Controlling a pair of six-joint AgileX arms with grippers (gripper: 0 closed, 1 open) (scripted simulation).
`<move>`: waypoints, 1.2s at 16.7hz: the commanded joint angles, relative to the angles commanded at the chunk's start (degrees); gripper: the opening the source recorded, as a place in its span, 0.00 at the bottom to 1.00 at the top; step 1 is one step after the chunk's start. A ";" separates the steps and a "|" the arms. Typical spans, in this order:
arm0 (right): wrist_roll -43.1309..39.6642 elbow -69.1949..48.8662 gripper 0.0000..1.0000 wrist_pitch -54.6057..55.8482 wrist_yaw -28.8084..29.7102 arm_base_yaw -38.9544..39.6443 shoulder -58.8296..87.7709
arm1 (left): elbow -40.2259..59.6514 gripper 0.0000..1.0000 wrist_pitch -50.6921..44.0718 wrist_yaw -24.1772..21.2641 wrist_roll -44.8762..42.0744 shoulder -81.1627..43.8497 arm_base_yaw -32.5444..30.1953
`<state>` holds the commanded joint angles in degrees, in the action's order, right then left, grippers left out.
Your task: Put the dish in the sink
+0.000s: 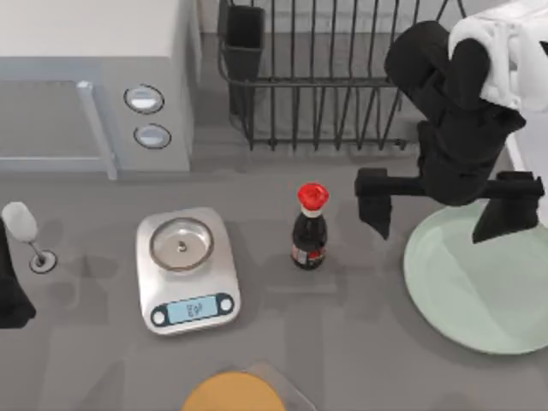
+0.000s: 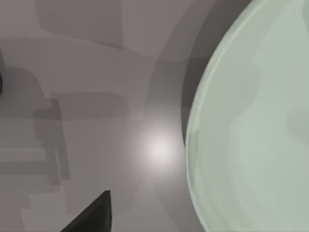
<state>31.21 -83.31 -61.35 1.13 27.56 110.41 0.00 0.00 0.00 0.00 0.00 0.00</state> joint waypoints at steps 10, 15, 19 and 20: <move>-0.38 11.35 1.00 18.36 -0.30 0.70 8.29 | 0.00 1.00 0.00 0.00 0.00 0.00 0.00; -0.92 11.42 1.00 18.72 -1.02 1.71 8.85 | 0.00 1.00 0.00 0.00 0.00 0.00 0.00; -0.92 11.42 0.70 18.72 -1.02 1.71 8.85 | 0.00 1.00 0.00 0.00 0.00 0.00 0.00; -0.92 11.42 0.62 18.72 -1.02 1.71 8.85 | 0.00 1.00 0.00 0.00 0.00 0.00 0.00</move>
<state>30.29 -71.89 -42.63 0.12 29.27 119.26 0.00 0.00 0.00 0.00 0.00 0.00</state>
